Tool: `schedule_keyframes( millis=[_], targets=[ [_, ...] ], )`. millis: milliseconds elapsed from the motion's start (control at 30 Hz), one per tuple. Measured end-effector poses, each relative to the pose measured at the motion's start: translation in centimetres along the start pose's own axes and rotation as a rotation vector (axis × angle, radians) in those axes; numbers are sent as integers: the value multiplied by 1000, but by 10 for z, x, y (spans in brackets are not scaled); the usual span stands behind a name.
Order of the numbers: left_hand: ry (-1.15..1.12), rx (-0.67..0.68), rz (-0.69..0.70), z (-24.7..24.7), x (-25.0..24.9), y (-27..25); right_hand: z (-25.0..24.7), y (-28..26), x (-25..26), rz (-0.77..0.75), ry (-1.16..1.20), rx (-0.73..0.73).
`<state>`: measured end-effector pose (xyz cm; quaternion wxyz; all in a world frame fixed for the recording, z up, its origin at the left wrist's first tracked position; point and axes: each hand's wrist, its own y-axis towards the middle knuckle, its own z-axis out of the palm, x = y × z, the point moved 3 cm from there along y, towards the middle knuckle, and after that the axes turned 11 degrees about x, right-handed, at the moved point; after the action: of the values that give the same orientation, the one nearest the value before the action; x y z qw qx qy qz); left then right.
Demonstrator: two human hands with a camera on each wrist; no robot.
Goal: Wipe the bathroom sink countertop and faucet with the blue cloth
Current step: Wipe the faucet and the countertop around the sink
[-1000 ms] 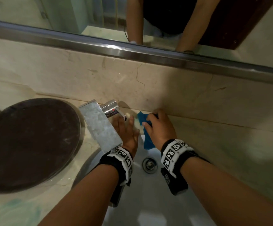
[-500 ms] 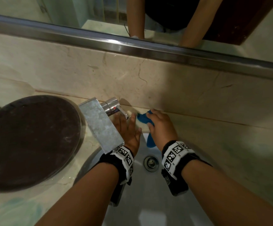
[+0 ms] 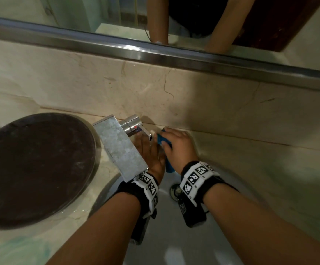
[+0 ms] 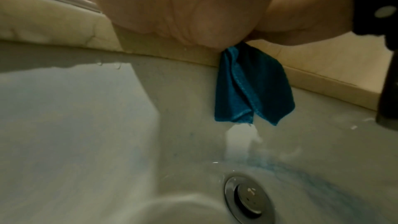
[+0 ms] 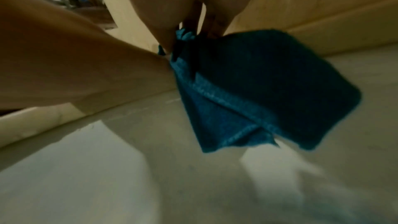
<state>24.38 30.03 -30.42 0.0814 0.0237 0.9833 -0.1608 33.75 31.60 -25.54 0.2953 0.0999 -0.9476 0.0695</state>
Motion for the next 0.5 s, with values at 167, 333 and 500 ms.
schedule_keyframes(
  millis=[167, 333, 500],
  targets=[
    [-66, -109, 69, -7, 3, 3, -7, 0, -15, -18, -89, 82],
    [-57, -124, 124, -6, 2, 2, -15, -2, -34, 129, -90, 85],
    [-57, -107, 120, 0, 6, 3, -11, -13, -40, 176, -30, 69]
  ],
)
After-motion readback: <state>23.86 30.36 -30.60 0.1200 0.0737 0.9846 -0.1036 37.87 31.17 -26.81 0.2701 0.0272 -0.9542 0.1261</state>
